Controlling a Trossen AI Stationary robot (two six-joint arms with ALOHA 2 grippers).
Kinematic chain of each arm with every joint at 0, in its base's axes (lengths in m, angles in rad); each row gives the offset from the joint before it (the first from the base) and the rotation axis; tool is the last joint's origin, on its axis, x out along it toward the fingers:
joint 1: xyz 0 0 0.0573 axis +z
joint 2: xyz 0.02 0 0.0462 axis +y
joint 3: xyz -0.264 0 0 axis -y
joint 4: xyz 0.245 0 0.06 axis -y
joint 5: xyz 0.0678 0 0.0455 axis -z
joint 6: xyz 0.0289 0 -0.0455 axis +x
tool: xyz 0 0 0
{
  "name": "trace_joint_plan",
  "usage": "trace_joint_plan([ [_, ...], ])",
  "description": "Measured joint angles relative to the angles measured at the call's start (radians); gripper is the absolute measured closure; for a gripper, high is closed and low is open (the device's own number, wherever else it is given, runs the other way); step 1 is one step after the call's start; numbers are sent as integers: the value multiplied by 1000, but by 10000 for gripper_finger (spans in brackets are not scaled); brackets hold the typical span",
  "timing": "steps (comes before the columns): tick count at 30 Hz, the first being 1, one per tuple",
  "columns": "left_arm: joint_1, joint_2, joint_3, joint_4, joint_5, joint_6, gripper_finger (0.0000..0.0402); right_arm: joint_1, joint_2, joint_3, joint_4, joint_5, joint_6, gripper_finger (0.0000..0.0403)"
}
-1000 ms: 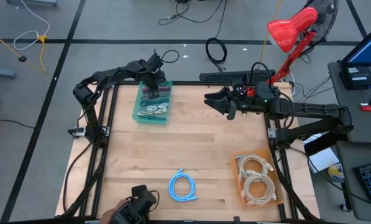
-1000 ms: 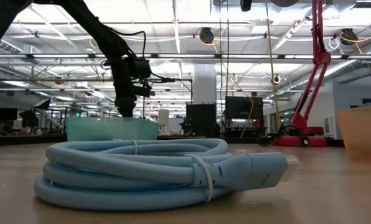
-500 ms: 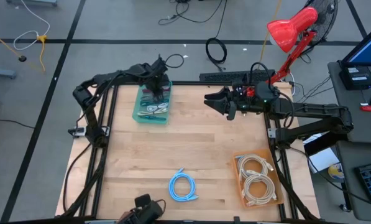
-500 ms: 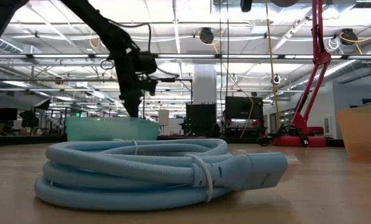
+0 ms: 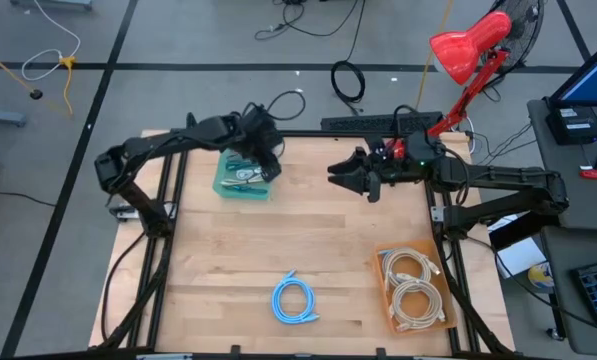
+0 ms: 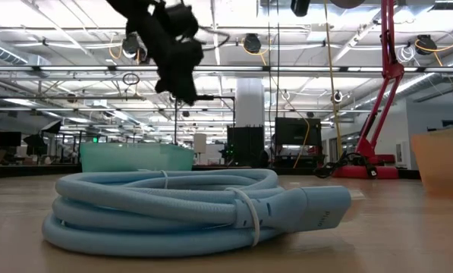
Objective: Pick & Place USB Port
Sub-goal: Put the blue HDMI cable into the orange bin
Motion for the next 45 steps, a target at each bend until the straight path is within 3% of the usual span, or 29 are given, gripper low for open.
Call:
trace_joint_plan([
  [10, -330, -22, 0, 167, -22, -385, 275, 2, 0, 0, -39, -205, -20, 190],
  [18, -619, -15, -1, 286, -260, -654, 275, 10, 0, 0, -53, -314, 52, 190],
  [23, -789, -14, -1, 342, -428, -811, 275, 75, 0, 0, -54, -313, 47, 190],
  [30, -1008, -14, -1, 360, -645, -982, 275, 234, 0, 0, -77, -177, -22, 190],
  [35, -1097, 4, -1, 395, -753, -1075, 275, 348, 6, 0, -84, -66, -51, 190],
  [39, -1127, 63, -1, 495, -757, -1094, 275, 420, 6, 0, -88, 18, -53, 190],
  [45, -1120, 210, 1, 661, -662, -1138, 275, 506, 6, 0, -107, 57, -51, 190],
])
